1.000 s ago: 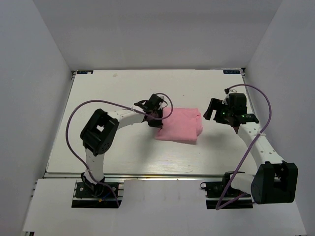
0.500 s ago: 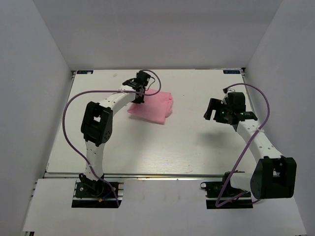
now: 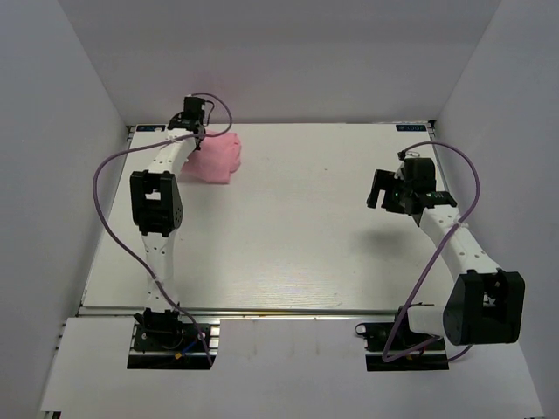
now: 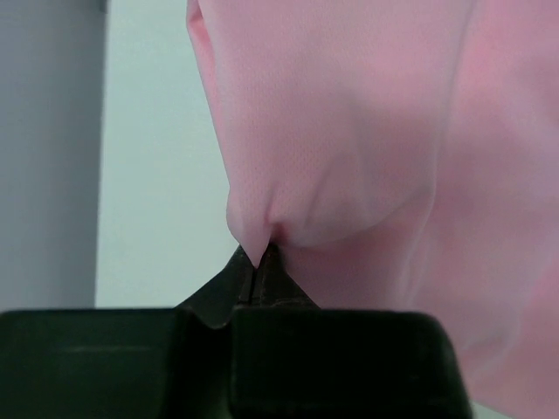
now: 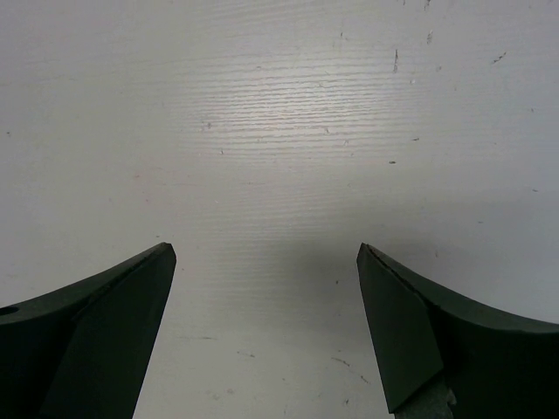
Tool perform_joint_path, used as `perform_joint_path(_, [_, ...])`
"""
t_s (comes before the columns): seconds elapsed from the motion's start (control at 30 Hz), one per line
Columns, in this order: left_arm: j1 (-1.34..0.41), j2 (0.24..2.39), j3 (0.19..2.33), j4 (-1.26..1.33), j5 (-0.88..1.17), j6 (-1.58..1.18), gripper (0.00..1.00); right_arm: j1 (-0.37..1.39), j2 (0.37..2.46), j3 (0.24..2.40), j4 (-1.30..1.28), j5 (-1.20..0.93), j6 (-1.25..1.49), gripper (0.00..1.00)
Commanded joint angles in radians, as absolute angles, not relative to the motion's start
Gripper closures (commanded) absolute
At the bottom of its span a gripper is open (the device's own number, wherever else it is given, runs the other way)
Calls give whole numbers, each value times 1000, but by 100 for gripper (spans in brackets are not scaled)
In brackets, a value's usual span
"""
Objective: Fold and stack the t-shirts
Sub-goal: Put the neatly folded tshirt into the corner of the board with the left arm
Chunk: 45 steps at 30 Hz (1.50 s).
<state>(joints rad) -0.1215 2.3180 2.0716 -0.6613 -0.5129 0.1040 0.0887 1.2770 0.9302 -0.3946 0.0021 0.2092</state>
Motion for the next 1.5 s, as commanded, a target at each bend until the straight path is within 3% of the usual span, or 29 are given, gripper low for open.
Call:
perform_joint_path(0.0, [-57, 2333, 2201, -661, -532, 178, 100, 87, 1307, 995, -388, 29, 196, 10])
perform_joint_path(0.4, [49, 2424, 2315, -535, -491, 310, 99, 84, 1381, 1039, -388, 12, 213, 10])
perform_joint_path(0.5, [58, 2424, 2315, -523, -468, 310, 87, 86, 1391, 1037, -388, 12, 222, 10])
perform_joint_path(0.53, [67, 2424, 2315, -523, -468, 310, 74, 86, 1393, 1037, -388, 11, 222, 10])
perform_joint_path(0.6, [67, 2424, 2315, -535, -468, 310, 67, 84, 1391, 1038, -393, 11, 225, 10])
perform_joint_path(0.67, [67, 2424, 2315, -549, -468, 299, 18, 86, 1390, 1039, -393, 15, 226, 10])
perform_joint_path(0.7, [67, 2415, 2315, -549, -468, 299, 0, 86, 1391, 1042, -391, -20, 230, 10])
perform_joint_path(1.0, [67, 2297, 2298, -636, -488, 232, 0, 87, 1348, 1029, -394, -40, 235, 10])
perform_joint_path(1.17, [37, 2191, 2307, -742, -333, 115, 0, 84, 1302, 1011, -394, -52, 252, 10])
perform_joint_path(1.23, [37, 2155, 2278, -784, -183, 48, 0, 86, 1275, 997, -385, -60, 259, 10])
perform_joint_path(1.47, [-101, 1863, 1774, -622, 132, -182, 0, 86, 1166, 910, -365, -90, 278, 10])
